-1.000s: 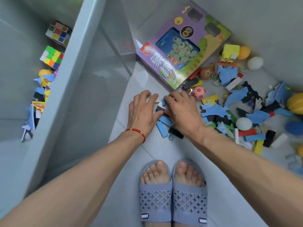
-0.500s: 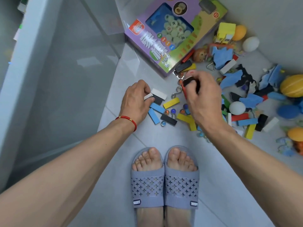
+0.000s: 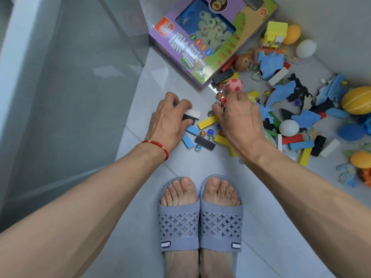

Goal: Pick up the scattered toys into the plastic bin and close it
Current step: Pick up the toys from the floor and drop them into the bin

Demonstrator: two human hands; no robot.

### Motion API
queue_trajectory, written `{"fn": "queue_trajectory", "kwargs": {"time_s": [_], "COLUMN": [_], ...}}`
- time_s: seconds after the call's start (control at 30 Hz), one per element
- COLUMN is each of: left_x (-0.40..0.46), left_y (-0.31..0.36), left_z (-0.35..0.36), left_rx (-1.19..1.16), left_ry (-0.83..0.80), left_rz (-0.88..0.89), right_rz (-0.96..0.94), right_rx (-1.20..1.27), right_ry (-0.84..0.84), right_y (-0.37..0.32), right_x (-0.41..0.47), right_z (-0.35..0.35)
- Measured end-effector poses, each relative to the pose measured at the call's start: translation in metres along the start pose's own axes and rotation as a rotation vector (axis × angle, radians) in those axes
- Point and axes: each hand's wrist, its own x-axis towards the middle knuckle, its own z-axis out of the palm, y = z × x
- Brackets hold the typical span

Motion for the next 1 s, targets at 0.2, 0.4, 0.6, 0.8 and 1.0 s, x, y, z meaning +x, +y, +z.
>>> {"fn": "queue_trajectory", "kwargs": {"time_s": [0.2, 0.4, 0.6, 0.8, 1.0], "left_x": [0.005, 0.011, 0.003, 0.004, -0.002], "left_y": [0.000, -0.003, -0.014, -0.017, -0.008], "left_z": [-0.003, -0.005, 0.006, 0.008, -0.004], "left_rx": [-0.024, 0.014, 0.074, 0.062, -0.005], "left_ry": [0.000, -0.050, 0.049, 0.064, 0.142], "left_rz": [0.026, 0.074, 0.187, 0.159, 0.039], "right_rz": [0.071, 0.125, 0.055, 0.647, 0.546], "right_rx": [0.089, 0.159, 0.285, 1.584, 2.248], "right_ry": [-0.022, -0.092, -0.036, -0.264, -0.497], "right_y": [-0.008, -0.010, 0.002, 0.013, 0.030], "right_x": [0.006, 0.014, 0.011, -0.001, -0.015], "right_z": [0.003, 0.003, -0.001, -0.021, -0.023]}}
